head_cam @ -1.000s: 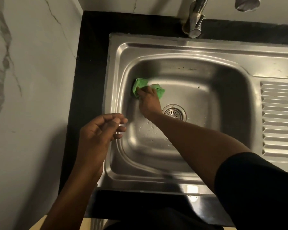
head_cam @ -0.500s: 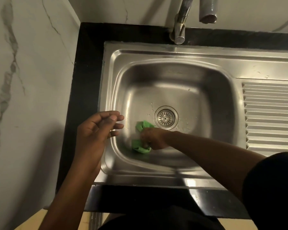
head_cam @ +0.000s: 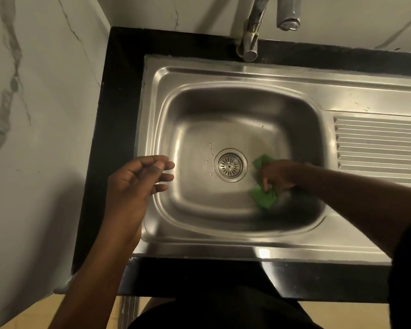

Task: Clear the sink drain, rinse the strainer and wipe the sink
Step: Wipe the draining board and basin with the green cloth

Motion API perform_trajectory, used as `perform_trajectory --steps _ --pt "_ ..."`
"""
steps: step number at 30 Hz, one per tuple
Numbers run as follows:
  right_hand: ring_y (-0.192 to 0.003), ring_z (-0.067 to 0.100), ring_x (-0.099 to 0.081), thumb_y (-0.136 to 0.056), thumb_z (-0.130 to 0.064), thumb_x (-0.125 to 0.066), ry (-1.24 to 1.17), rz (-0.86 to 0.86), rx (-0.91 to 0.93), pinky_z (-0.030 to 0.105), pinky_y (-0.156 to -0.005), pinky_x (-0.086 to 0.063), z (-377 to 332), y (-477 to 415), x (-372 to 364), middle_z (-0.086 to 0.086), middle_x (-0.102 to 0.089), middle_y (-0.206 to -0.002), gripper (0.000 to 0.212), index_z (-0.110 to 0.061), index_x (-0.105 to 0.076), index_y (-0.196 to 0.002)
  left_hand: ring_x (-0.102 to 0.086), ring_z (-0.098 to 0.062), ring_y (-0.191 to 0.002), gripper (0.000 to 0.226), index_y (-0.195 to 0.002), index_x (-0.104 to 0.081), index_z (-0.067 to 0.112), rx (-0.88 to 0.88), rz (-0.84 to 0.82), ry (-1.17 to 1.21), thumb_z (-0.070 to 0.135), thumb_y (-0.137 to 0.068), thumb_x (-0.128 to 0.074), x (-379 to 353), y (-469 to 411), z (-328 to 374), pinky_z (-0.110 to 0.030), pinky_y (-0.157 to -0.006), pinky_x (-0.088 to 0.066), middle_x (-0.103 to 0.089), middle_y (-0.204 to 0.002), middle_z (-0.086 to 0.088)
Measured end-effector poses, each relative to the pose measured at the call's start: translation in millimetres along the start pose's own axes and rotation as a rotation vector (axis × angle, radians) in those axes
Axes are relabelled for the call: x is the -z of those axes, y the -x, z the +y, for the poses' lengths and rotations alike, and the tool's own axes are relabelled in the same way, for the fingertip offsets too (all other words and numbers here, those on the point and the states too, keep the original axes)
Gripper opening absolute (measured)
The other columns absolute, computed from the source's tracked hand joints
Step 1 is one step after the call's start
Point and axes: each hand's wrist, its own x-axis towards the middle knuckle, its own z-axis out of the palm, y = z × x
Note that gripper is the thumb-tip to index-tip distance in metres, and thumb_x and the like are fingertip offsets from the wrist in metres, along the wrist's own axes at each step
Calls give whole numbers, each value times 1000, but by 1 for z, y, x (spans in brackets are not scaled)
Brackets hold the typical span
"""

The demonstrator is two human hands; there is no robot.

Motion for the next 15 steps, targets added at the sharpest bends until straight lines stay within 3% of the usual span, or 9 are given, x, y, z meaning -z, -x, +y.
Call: perform_trajectory --steps 2,3,5,7,10,15 --pt "-80 19 -56 -95 -19 -65 104 63 20 21 -58 -39 16 -4 14 0 -61 -91 26 -29 -70 -72 -80 -27 -95 23 -103 -80 23 -4 -9 -7 11 -104 -60 1 1 -2 -28 -77 -63 -83 -106 -4" --pt "-79 24 -60 -96 -19 -62 65 138 9 28 -60 -44 22 -9 19 6 -64 -88 32 -25 -75 -68 -79 -28 -96 24 -103 -80 24 -3 -13 -9 11 -104 -60 1 1 -2 -28 -78 -63 -83 -106 -4" --pt "-98 32 -68 -98 -25 -61 41 208 -26 34 -80 -55 25 -12 29 13 -70 -107 20 -20 -81 -95 -79 -29 -97 24 -103 -80 24 1 -18 -14 11 -105 -60 1 2 -3 -30 -79 -62 -83 -107 -4" --pt "-121 35 -64 -100 -27 -63 -17 372 -59 38 -96 -53 21 -18 38 14 -64 -132 24 -22 -74 -121 -79 -28 -97 24 -103 -80 25 -2 -22 -15 11 -105 -60 0 4 -3 -30 -79 -61 -83 -107 -4" --pt "-132 35 -58 -99 -23 -66 -199 604 -102 38 -108 -47 12 -26 49 10 -58 -145 32 -25 -73 -130 -79 -27 -95 25 -102 -80 24 -12 -21 -8 10 -104 -60 2 6 -2 -27 -78 -63 -83 -106 -5" --pt "-137 40 -52 -99 -11 -58 -107 467 -123 45 -113 -45 15 -39 45 20 -51 -149 43 -19 -61 -141 -79 -27 -96 25 -101 -80 25 -13 -3 -4 11 -104 -60 5 7 -2 -32 -81 -62 -83 -106 -6"
